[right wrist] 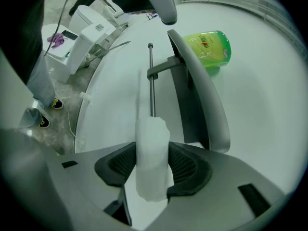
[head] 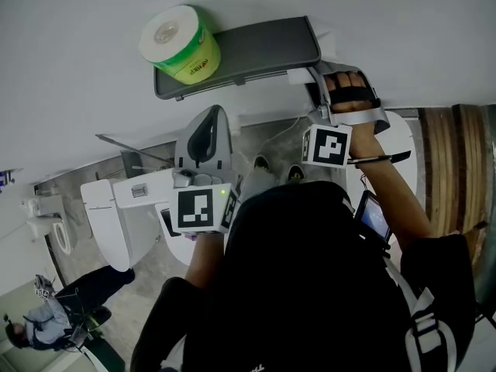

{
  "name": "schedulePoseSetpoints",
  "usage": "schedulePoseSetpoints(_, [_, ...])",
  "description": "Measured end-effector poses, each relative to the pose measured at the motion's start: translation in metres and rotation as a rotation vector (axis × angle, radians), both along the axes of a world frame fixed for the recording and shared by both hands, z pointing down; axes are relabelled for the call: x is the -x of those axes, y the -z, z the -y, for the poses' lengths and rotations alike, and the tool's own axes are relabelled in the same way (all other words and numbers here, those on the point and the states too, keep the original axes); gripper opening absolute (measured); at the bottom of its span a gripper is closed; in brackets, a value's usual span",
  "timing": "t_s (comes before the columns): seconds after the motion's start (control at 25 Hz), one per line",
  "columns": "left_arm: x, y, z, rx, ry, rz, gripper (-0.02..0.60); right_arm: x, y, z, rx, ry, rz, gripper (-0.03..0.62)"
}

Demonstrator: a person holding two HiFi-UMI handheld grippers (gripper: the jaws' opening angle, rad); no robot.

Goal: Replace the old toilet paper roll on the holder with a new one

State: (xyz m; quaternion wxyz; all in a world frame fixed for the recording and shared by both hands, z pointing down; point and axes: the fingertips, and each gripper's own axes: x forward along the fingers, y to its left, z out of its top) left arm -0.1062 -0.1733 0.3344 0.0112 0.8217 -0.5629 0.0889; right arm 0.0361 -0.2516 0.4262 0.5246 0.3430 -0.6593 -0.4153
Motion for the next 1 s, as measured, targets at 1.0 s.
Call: schedulePoseSetpoints(1.0, [-0.026,0.007,0.002,-0.028,-0.048,-0.015,0.021,-0.101,0.070,0.013,-0.115,-0.162,0.103,0.210])
